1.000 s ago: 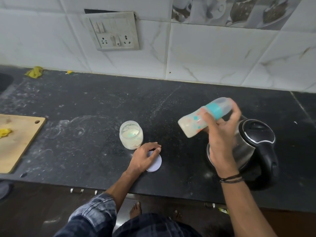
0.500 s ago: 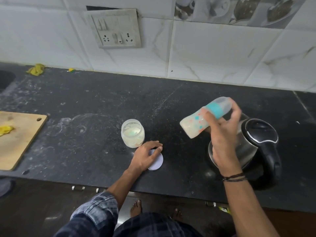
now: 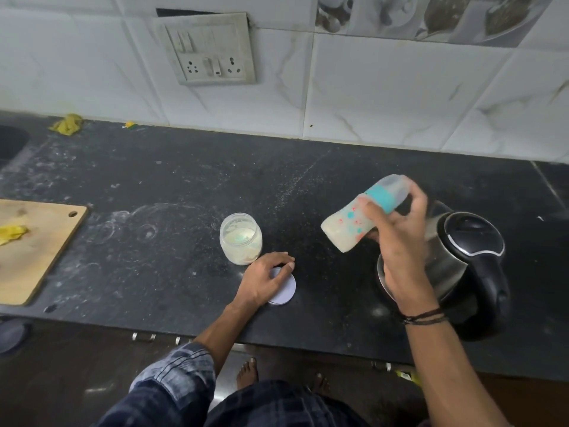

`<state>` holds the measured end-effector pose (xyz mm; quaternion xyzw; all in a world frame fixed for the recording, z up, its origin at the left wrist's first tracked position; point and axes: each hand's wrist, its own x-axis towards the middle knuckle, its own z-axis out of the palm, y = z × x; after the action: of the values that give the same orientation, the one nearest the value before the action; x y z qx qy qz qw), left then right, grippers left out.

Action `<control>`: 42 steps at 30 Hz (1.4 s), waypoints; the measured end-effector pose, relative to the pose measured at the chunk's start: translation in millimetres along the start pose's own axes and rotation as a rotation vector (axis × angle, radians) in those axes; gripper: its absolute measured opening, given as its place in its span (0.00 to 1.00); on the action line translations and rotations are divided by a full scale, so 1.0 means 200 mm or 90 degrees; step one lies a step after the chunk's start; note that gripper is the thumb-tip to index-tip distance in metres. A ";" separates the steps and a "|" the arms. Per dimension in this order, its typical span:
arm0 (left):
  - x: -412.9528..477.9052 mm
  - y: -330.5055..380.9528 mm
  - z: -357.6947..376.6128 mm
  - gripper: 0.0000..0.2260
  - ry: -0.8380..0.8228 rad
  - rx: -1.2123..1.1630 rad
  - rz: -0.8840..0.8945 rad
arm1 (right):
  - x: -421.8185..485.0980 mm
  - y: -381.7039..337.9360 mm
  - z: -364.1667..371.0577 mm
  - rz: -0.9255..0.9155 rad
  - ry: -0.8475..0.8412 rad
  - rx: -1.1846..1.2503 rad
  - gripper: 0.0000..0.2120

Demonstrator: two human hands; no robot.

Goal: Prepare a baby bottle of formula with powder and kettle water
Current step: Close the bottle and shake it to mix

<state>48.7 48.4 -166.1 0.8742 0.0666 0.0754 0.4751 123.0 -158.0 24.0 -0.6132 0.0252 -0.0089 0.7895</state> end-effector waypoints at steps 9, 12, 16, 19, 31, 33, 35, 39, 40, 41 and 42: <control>0.00 0.00 0.00 0.16 -0.001 -0.004 0.002 | -0.01 -0.04 0.02 -0.030 0.020 0.036 0.32; 0.00 0.01 0.00 0.15 0.001 0.004 -0.006 | 0.01 -0.03 0.02 -0.061 0.106 0.094 0.32; 0.00 0.00 0.00 0.15 0.000 0.002 -0.001 | -0.01 -0.01 0.01 -0.025 -0.014 0.010 0.31; 0.01 0.01 0.00 0.16 -0.002 0.005 -0.003 | 0.00 -0.03 0.02 -0.059 0.080 0.088 0.32; -0.01 0.02 -0.01 0.18 0.003 0.006 0.001 | -0.01 -0.03 0.02 -0.011 0.018 0.006 0.30; 0.00 0.03 -0.01 0.18 -0.006 0.007 0.005 | -0.02 -0.04 0.01 -0.014 0.038 0.024 0.30; 0.00 0.03 -0.01 0.17 -0.006 0.010 -0.003 | 0.01 -0.06 0.00 -0.048 0.120 0.091 0.30; 0.00 0.01 -0.01 0.17 0.002 0.010 -0.001 | 0.03 -0.06 -0.01 -0.029 0.016 -0.001 0.28; 0.00 0.01 -0.01 0.16 -0.002 0.011 0.002 | 0.02 -0.06 -0.01 -0.021 0.002 -0.010 0.29; 0.00 0.01 -0.01 0.16 -0.005 0.012 0.002 | 0.02 -0.07 -0.01 -0.026 0.025 0.006 0.30; 0.00 0.02 -0.01 0.16 -0.006 0.013 0.001 | 0.02 -0.07 -0.01 -0.040 0.064 0.042 0.31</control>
<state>48.9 47.5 -162.8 0.8793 0.0647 0.0711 0.4665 127.5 -163.3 37.7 -0.5861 0.0455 -0.0655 0.8063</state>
